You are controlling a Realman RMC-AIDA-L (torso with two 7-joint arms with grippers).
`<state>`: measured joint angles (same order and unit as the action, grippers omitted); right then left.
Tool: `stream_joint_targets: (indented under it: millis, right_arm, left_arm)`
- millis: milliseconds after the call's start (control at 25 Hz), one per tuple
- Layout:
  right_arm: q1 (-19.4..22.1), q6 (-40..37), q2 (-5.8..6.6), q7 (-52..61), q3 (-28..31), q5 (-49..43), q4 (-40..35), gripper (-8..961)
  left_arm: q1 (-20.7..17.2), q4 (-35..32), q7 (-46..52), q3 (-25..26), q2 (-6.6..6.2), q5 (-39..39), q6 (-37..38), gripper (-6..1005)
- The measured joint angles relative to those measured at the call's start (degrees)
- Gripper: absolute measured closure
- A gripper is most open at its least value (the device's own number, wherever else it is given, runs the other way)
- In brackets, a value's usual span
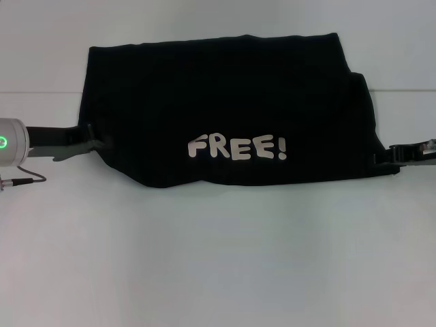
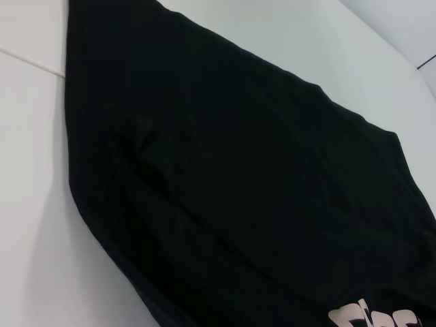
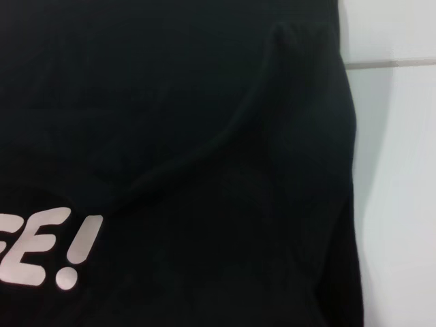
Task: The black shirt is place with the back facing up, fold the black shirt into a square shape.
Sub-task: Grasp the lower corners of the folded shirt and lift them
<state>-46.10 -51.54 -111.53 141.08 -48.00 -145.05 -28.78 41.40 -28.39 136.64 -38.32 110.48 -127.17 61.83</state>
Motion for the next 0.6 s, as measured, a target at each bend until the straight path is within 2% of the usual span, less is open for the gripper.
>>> stream_joint_targets:
  millis: [560, 600]
  right_arm:
    - [-0.58, -1.39, -0.01, 0.39, -0.08, -0.42, -0.02, 424]
    - [-0.59, -1.39, 0.09, 0.53, -0.06, -0.43, -0.02, 500]
  left_arm:
    - [0.05, 0.00, 0.14, 0.00, 0.00, 0.00, -0.31, 998]
    - [0.03, 0.00, 0.16, 0.00, 0.00, 0.00, -0.30, 998]
